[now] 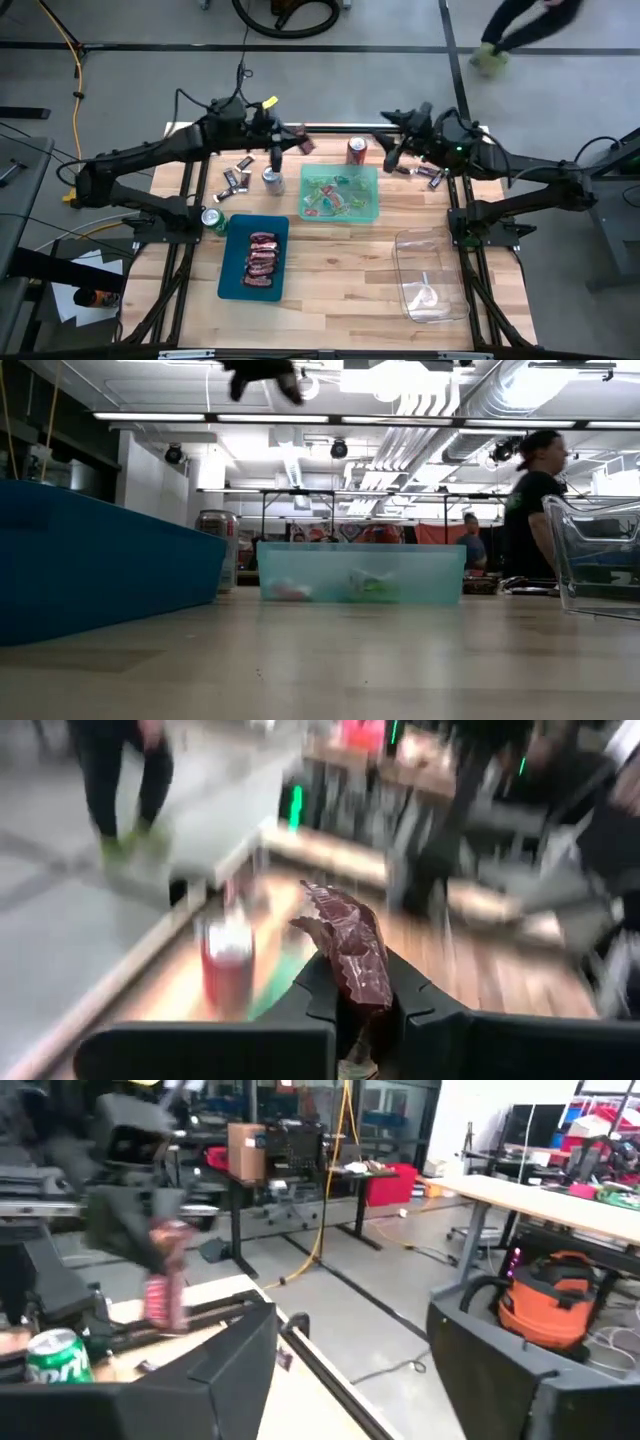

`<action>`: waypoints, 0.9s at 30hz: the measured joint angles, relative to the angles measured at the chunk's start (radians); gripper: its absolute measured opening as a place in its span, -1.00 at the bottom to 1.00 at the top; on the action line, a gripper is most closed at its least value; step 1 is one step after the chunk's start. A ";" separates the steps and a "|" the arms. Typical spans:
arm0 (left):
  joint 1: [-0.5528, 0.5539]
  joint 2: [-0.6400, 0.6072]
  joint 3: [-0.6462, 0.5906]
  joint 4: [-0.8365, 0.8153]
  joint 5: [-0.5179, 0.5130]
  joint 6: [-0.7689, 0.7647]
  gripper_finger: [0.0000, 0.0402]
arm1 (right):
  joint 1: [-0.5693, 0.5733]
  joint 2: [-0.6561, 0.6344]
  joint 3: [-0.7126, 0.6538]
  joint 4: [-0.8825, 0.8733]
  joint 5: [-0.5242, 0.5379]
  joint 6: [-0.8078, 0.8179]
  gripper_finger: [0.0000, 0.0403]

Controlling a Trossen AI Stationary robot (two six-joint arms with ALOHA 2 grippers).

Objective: Organize candy in baskets
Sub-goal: Put the brown red chocolate into the blue bin

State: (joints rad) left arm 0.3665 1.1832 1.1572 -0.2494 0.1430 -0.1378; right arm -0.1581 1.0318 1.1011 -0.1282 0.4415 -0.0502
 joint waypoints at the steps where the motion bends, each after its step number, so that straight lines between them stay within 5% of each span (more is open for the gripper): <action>1: -0.008 -0.021 0.000 -0.081 -0.005 -0.005 -0.97 | -0.004 -0.008 0.000 -0.016 0.001 0.000 0.28; 10: -0.291 -0.068 -0.040 -0.699 -0.181 -0.122 -0.97 | -0.062 0.013 0.000 -0.072 -0.001 -0.003 0.34; 16: -0.453 -0.039 -0.186 -0.690 -0.136 -0.095 -0.98 | -0.080 0.037 0.000 -0.086 -0.017 0.046 0.34; 27: -0.445 0.188 -0.260 -0.603 -0.189 0.222 -0.98 | -0.080 0.037 0.000 -0.094 -0.019 0.050 0.34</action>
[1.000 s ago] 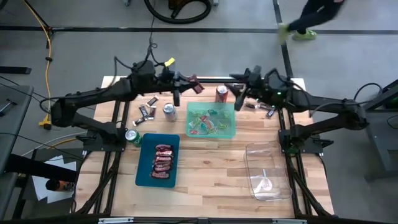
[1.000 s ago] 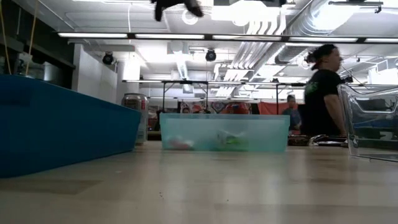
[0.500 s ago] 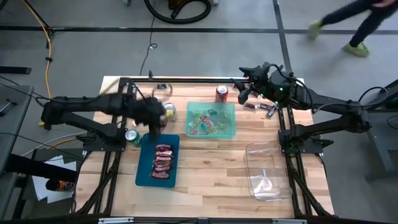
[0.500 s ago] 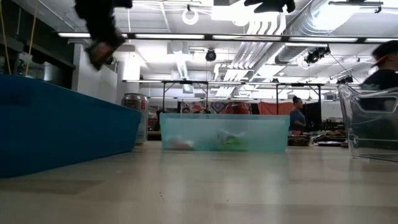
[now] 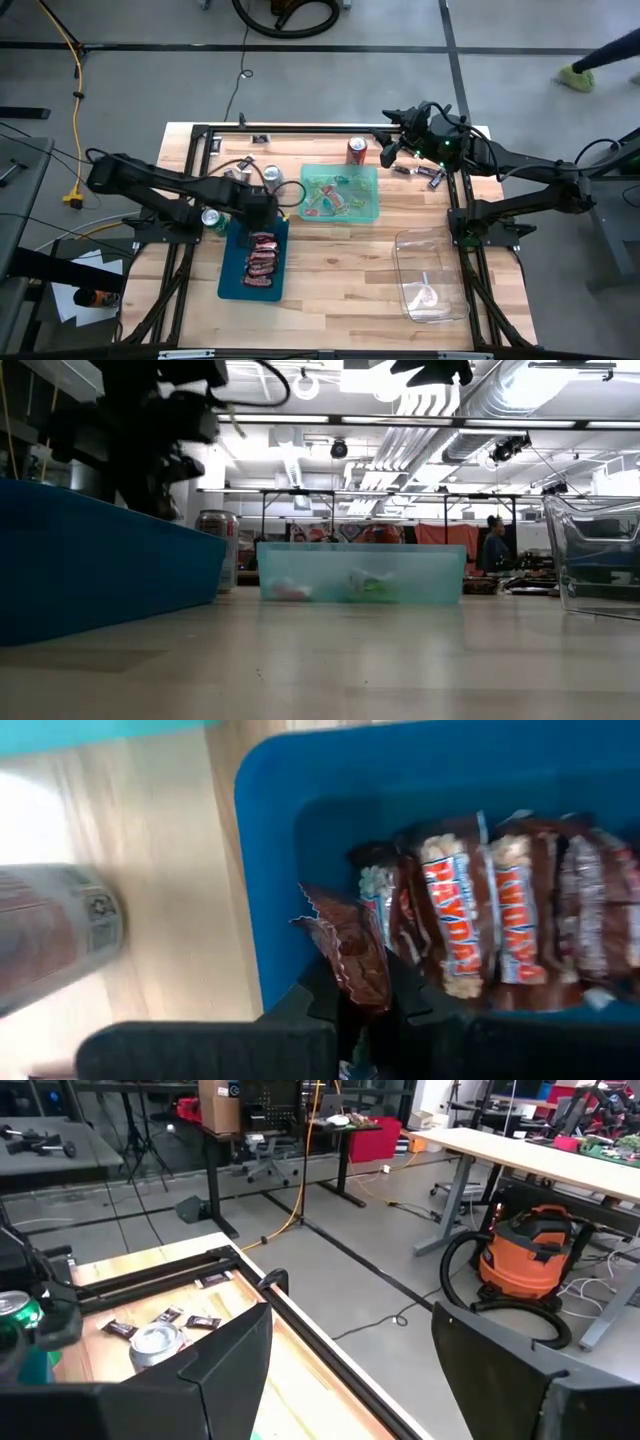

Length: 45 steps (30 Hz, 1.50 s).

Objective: Organize candy in baskets
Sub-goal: Put the brown red chocolate into the blue bin

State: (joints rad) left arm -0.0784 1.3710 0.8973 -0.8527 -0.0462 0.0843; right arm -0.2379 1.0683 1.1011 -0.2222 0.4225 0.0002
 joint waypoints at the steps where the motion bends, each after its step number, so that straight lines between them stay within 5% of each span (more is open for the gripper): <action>1: 0.000 0.019 0.000 0.007 0.000 0.007 -0.98 | 0.000 0.000 0.000 0.000 0.000 0.000 0.34; 16: 0.000 0.185 0.000 0.112 -0.053 0.007 -0.85 | 0.000 0.000 0.000 -0.014 0.001 0.003 0.34; 28: -0.001 0.177 0.001 0.032 -0.037 0.006 -0.33 | 0.000 0.000 -0.001 -0.029 0.001 0.001 0.34; 38: 0.043 0.032 0.106 -0.151 -0.044 0.013 -0.01 | 0.000 -0.009 -0.001 -0.029 0.001 -0.008 0.34; 45: 0.155 -0.203 0.172 -0.020 -0.049 -0.106 0.01 | -0.001 -0.041 -0.001 -0.047 0.010 0.019 0.34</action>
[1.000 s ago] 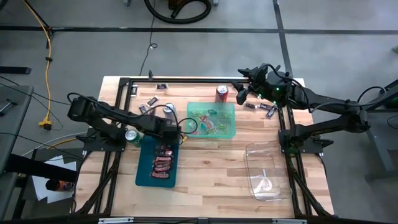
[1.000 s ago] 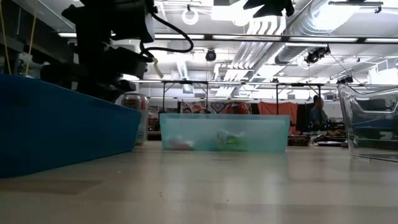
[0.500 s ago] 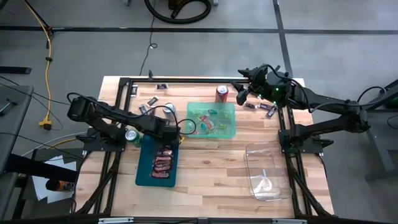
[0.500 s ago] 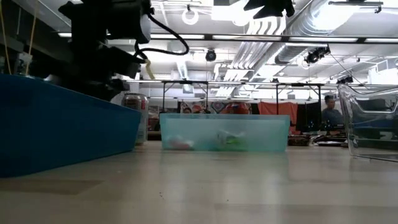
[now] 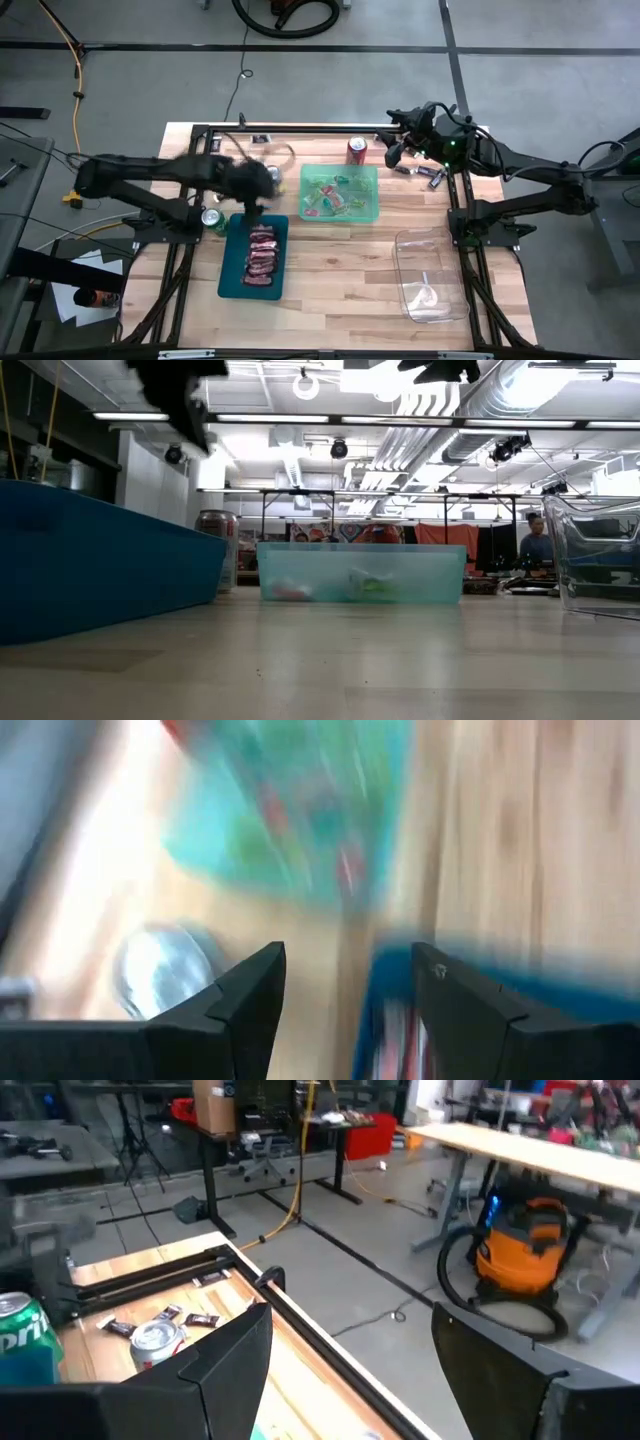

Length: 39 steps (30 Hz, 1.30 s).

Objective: Organize candy in baskets
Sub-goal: Put the brown red chocolate into the blue bin

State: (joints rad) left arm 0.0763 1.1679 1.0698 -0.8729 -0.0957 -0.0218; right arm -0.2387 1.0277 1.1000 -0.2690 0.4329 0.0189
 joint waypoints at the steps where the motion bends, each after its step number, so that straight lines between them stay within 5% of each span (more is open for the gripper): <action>1: 0.025 -0.032 -0.001 0.070 -0.005 -0.036 0.01 | -0.004 -0.004 0.000 -0.012 0.007 0.014 0.34; 7: 0.172 -0.138 -0.075 0.576 0.004 -0.225 0.01 | -0.046 -0.010 0.000 -0.130 0.017 0.179 0.34; 11: 0.219 -0.146 -0.124 0.746 0.069 -0.274 0.01 | -0.066 -0.009 0.000 -0.191 0.013 0.293 0.34; 17: 0.239 -0.150 -0.128 0.771 0.117 -0.308 0.01 | -0.191 0.028 0.000 -0.381 -0.008 0.673 0.34; 27: 0.294 -0.220 -0.128 0.791 0.169 -0.249 0.01 | -0.540 0.271 -0.010 -0.460 -0.067 0.826 0.34; 39: 0.392 -0.366 -0.128 0.606 0.180 -0.133 0.01 | -0.514 0.279 -0.270 -0.292 -0.085 1.256 0.34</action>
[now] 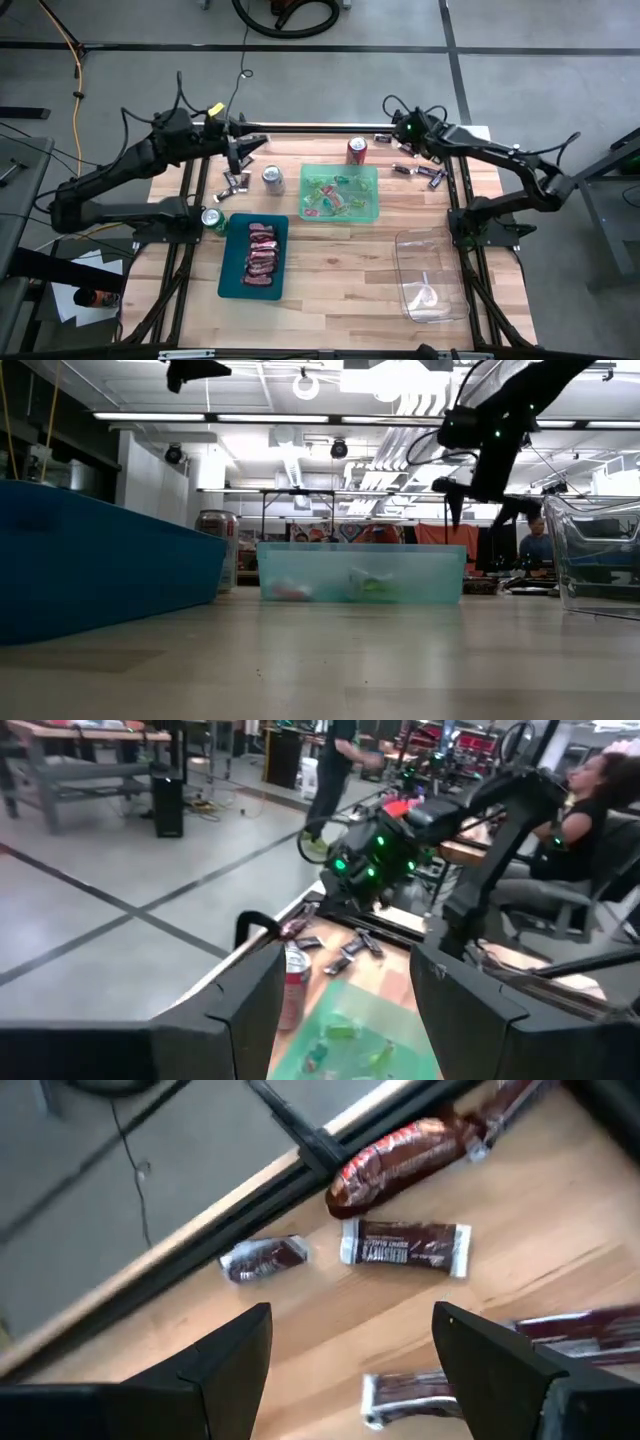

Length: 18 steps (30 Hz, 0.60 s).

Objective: Organize candy in baskets
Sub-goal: Put the brown red chocolate into the blue bin

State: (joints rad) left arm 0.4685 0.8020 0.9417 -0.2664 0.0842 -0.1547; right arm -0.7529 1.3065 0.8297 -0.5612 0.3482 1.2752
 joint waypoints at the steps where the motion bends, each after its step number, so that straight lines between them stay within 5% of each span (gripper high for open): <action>1: 0.009 -0.005 0.000 -0.001 0.000 0.002 0.01 | -0.006 0.005 -0.015 0.031 0.006 0.031 0.34; 18: 0.057 -0.029 0.000 -0.073 0.004 -0.008 0.01 | -0.159 0.374 0.107 0.197 -0.020 0.288 0.34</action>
State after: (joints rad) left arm 0.5259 0.7727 0.9417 -0.3396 0.0879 -0.1630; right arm -0.9117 1.6804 0.9371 -0.3644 0.3283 1.5634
